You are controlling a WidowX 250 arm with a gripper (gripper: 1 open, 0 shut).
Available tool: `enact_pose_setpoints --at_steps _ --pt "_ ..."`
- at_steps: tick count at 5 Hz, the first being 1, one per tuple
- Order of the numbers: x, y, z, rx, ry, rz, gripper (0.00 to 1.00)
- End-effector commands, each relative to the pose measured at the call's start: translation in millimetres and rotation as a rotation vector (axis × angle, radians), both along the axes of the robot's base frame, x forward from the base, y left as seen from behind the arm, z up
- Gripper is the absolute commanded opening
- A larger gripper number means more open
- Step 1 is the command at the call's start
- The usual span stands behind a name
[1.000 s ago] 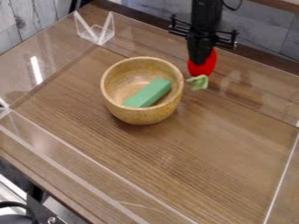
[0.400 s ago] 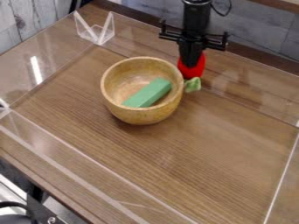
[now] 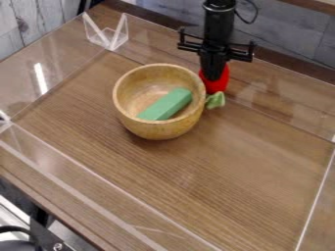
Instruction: Move the red fruit to the right
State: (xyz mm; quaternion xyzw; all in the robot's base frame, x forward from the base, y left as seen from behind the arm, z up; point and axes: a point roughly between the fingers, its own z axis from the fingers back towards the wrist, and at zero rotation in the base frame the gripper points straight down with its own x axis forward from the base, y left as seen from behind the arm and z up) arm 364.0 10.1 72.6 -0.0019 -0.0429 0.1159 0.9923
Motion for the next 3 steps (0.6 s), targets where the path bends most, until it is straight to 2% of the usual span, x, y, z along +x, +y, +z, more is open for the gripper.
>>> enact_pose_setpoints --at_steps 1,2,3 --pt "11.5 -12 52.8 -0.019 -0.137 -0.026 0.0" --pt "12.3 -29 71.3 -0.041 -0.163 -0.033 0.0" --pt "11.7 -52 67.6 -0.05 -0.155 -0.057 0.0"
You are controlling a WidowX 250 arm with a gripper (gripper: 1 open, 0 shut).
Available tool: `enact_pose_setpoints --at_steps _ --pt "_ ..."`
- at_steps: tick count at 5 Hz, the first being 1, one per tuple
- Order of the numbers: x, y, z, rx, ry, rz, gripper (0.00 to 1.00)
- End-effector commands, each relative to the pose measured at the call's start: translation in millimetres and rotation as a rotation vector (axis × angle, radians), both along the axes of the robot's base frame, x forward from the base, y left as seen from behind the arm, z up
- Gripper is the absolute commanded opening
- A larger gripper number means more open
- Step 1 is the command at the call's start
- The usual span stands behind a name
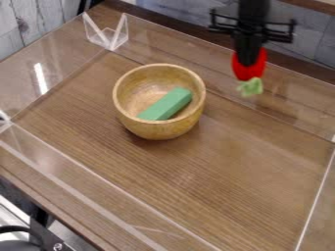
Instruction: Move the red fruit to the right
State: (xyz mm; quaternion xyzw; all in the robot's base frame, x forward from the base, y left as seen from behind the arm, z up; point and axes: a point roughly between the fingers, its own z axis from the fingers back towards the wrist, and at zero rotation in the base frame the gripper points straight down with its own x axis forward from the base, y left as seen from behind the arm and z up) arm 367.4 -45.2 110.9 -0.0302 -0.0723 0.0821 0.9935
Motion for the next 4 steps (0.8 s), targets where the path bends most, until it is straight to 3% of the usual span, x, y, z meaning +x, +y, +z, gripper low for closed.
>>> enact_pose_setpoints --at_steps 1,2,4 --pt "3.9 -13 6.7 -0.008 -0.075 -0.05 0.0" --pt "-1.1 -24 -21.8 -0.012 -0.055 -0.095 0.0" --pt "-2.3 -42 -53.8 -0.03 -0.03 -0.19 0.0"
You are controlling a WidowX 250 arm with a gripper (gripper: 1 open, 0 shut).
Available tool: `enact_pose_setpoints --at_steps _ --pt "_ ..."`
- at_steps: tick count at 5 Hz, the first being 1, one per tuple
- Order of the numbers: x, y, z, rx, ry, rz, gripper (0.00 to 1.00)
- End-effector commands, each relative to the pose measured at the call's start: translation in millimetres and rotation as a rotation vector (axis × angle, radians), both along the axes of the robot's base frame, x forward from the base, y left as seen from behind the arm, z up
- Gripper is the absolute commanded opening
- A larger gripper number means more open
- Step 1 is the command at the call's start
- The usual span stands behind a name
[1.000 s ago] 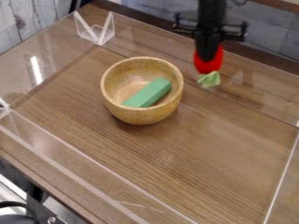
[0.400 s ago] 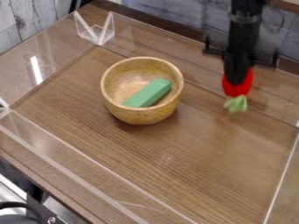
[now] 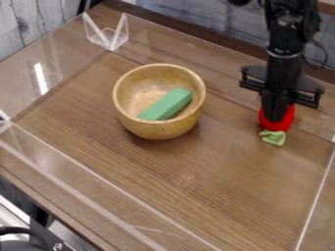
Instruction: Move the red fruit to the right
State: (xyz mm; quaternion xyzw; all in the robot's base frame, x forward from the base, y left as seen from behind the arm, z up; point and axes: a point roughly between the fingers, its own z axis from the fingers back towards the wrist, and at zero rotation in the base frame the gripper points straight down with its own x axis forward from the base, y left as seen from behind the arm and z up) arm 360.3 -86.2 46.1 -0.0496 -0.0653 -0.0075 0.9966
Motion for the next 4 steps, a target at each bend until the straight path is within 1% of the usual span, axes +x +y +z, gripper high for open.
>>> enact_pose_setpoints --at_steps 1,2,3,4 --pt "3.3 -7 16.3 -0.009 -0.023 -0.051 0.0" --pt "1.6 -11 23.0 -0.012 -0.011 -0.095 0.0" --pt "-9.7 -12 24.7 -0.017 -0.001 -0.077 1.0" --pt "-19.4 -12 27.0 -0.016 0.008 -0.058 1.0"
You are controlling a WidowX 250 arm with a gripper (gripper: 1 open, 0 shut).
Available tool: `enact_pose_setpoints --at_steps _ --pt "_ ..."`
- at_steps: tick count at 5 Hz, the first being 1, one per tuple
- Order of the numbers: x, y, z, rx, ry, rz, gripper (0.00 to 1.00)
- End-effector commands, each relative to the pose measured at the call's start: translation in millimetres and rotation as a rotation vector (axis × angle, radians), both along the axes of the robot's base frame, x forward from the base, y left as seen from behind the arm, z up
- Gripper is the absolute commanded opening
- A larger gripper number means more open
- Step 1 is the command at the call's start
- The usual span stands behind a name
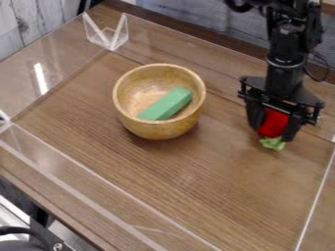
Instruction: Move the red fruit to the right
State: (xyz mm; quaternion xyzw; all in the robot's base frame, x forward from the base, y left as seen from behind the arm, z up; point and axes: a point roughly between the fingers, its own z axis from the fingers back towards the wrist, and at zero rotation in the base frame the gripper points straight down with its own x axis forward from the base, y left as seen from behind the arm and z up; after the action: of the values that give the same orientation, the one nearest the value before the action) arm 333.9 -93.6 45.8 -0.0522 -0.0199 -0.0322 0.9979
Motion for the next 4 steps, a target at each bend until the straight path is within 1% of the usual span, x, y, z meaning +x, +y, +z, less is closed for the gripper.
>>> enact_pose_setpoints --at_steps 1,2,4 --pt "2.9 -7.7 29.4 -0.02 -0.071 -0.013 1.0" --pt "1.5 -9.9 30.4 -0.021 -0.065 -0.023 1.0" --pt "5.3 -7.3 26.1 -0.018 -0.049 0.038 1.0"
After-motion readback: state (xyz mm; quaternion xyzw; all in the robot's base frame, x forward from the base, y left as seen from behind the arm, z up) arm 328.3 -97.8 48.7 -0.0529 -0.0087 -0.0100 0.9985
